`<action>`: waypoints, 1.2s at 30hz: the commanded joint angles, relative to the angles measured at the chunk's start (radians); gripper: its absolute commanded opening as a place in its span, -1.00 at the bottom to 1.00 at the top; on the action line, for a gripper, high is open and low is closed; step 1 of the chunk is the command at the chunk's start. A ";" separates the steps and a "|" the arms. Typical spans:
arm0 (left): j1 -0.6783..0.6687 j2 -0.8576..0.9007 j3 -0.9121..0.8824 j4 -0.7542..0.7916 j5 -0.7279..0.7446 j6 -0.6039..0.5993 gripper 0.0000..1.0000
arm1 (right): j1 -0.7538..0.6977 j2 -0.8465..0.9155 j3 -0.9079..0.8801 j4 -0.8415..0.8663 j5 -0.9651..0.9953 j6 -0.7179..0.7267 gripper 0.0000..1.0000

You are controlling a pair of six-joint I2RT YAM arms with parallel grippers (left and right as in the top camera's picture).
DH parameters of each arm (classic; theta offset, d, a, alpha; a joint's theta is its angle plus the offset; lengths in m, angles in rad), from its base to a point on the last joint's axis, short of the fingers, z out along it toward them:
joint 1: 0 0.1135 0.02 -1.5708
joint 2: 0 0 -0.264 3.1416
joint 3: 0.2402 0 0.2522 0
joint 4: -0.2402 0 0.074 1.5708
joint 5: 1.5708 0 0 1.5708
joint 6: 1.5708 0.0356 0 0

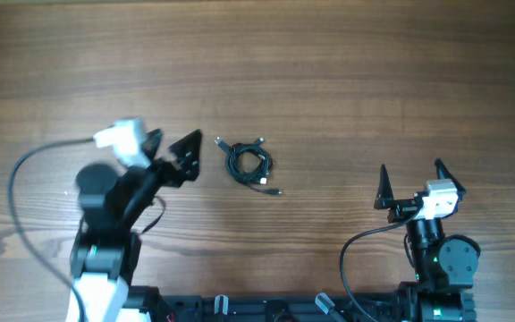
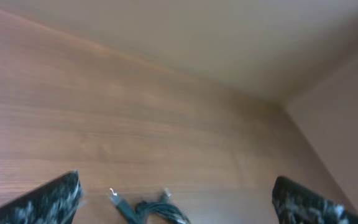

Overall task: Untangle cables
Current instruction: 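Reach the left gripper to the black cable bundle and grasp it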

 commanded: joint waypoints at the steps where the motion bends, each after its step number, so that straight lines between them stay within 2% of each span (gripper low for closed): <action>1: -0.108 0.198 0.149 -0.051 0.011 -0.020 0.99 | -0.005 -0.006 -0.001 0.005 0.003 -0.014 0.99; 5: -0.220 0.359 0.245 -0.146 -0.064 -0.019 1.00 | -0.005 -0.006 -0.001 0.005 0.003 -0.014 0.99; 8: -0.272 0.433 0.249 -0.145 -0.066 -0.016 1.00 | -0.005 -0.006 -0.001 0.005 0.003 -0.014 0.99; 18: -0.284 0.494 0.249 -0.216 -0.013 -0.020 0.99 | -0.005 -0.006 -0.001 0.005 0.003 -0.014 1.00; 19: -0.285 0.496 0.249 -0.238 -0.050 -0.021 0.77 | -0.005 -0.006 -0.001 0.005 0.003 -0.014 0.99; 20: -0.285 0.500 0.249 -0.269 -0.102 -0.022 0.65 | -0.005 -0.006 -0.001 0.005 0.003 -0.014 0.99; 23: -0.284 0.523 0.249 -0.358 -0.313 -0.154 0.40 | -0.005 -0.006 -0.001 0.005 0.003 -0.014 0.99; 32: -0.326 0.682 0.249 -0.323 -0.325 -0.179 0.05 | -0.005 -0.006 -0.001 0.005 0.003 -0.014 0.99; 36: -0.351 0.753 0.249 -0.278 -0.344 -0.183 0.04 | -0.005 -0.006 -0.001 0.005 0.003 -0.014 0.99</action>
